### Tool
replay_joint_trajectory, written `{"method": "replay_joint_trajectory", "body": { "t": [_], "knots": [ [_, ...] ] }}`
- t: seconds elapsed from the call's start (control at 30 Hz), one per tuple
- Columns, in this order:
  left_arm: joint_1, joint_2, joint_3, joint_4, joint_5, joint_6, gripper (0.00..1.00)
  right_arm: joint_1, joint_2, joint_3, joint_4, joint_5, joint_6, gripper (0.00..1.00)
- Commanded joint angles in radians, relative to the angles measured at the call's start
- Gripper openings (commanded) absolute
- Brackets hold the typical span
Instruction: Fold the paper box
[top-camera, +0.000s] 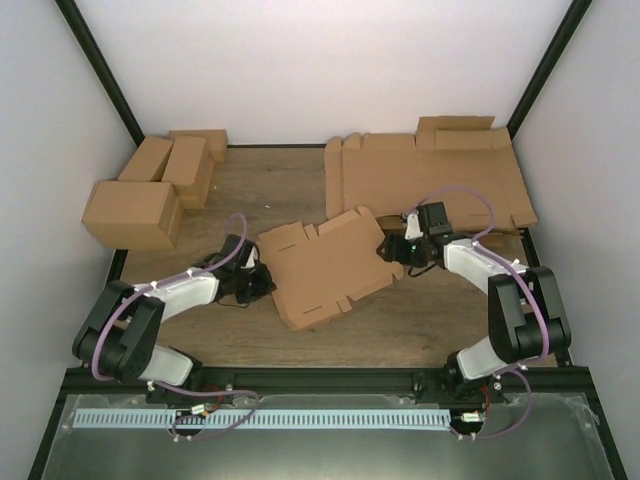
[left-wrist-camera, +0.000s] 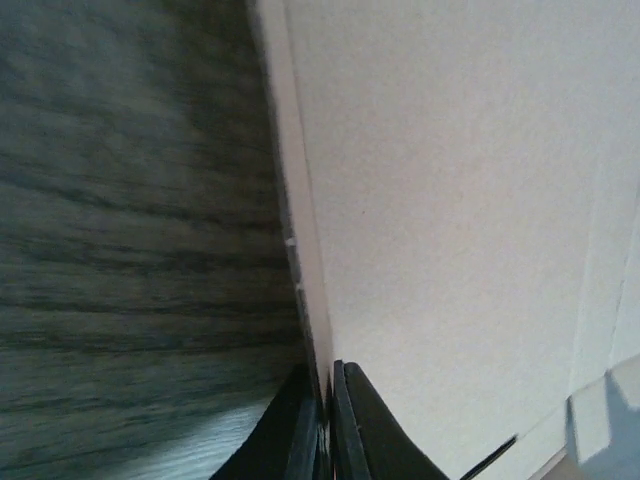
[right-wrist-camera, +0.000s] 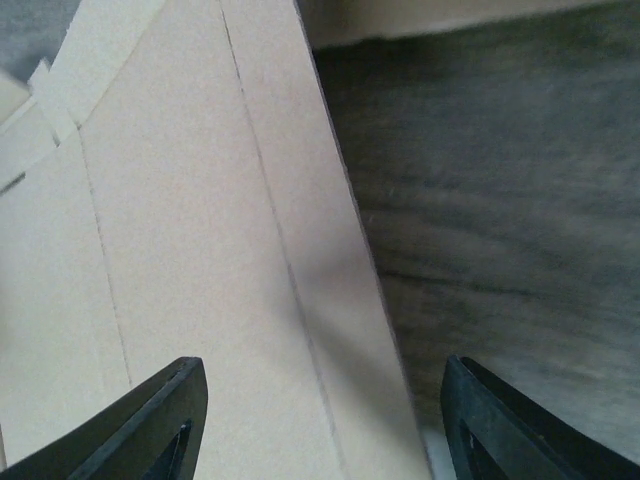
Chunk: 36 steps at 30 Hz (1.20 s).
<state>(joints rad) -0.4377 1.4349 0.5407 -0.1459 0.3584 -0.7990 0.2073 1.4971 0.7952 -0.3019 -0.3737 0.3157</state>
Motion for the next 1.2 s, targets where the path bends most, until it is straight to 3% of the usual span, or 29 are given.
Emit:
{"method": "replay_joint_trajectory", "body": {
  "t": [0.0, 0.23, 0.43, 0.63, 0.9, 1.17],
  "knots": [
    [-0.002, -0.053, 0.149, -0.26, -0.208, 0.125, 0.04, 0.035, -0.048, -0.029, -0.009, -0.053, 0.036, 0.66],
    [-0.008, -0.076, 0.3, -0.583, -0.267, 0.281, 0.04, 0.193, -0.171, -0.123, -0.016, -0.067, 0.13, 0.67],
    [-0.06, -0.096, 0.385, -0.732, -0.352, 0.298, 0.04, 0.263, -0.288, -0.191, -0.038, 0.028, 0.219, 0.89],
    [-0.123, -0.004, 0.581, -0.919, -0.545, 0.369, 0.04, 0.281, -0.294, -0.18, -0.066, 0.049, 0.207, 0.9],
    [-0.291, 0.142, 0.812, -1.055, -0.811, 0.43, 0.04, 0.343, -0.264, -0.233, 0.076, -0.097, 0.227, 0.76],
    [-0.441, 0.286, 0.96, -1.139, -1.031, 0.41, 0.04, 0.36, -0.178, -0.354, 0.376, -0.192, 0.357, 0.34]
  ]
}}
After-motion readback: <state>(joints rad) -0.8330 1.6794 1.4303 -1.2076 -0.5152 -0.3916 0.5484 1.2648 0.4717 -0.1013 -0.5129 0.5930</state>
